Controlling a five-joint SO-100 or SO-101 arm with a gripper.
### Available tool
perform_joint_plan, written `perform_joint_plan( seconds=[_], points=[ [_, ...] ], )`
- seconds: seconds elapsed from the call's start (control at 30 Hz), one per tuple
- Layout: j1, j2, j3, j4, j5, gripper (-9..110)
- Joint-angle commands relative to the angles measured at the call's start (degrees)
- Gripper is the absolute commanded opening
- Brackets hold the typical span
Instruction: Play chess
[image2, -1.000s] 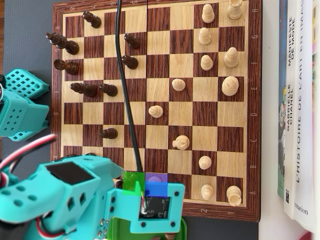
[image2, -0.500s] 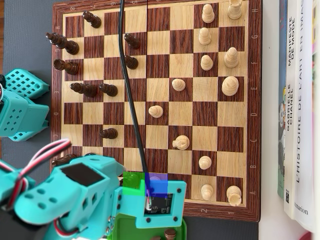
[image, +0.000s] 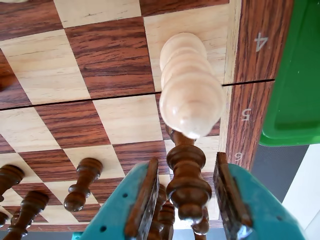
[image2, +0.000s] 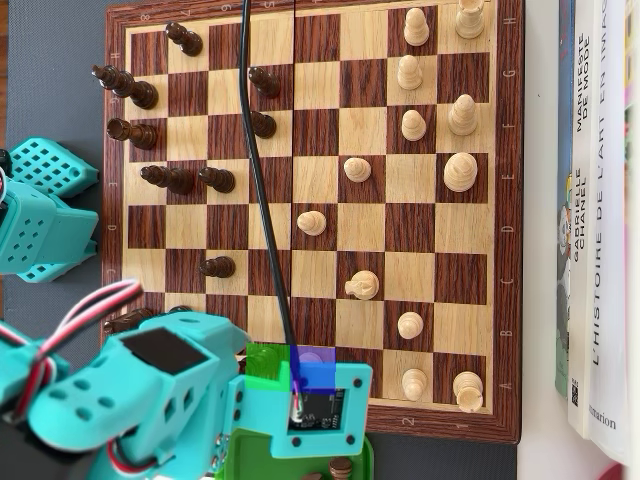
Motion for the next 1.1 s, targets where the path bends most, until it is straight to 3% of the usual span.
perform_joint_plan(
  seconds=[0.0,0.33,1.07],
  points=[
    [0.62,2.02,-2.64,-0.35,-0.09,17],
    [0.53,2.20,-3.34,-0.53,-0.18,10],
    [3.60,9.32,-2.55,0.18,-2.55,8]
  ],
)
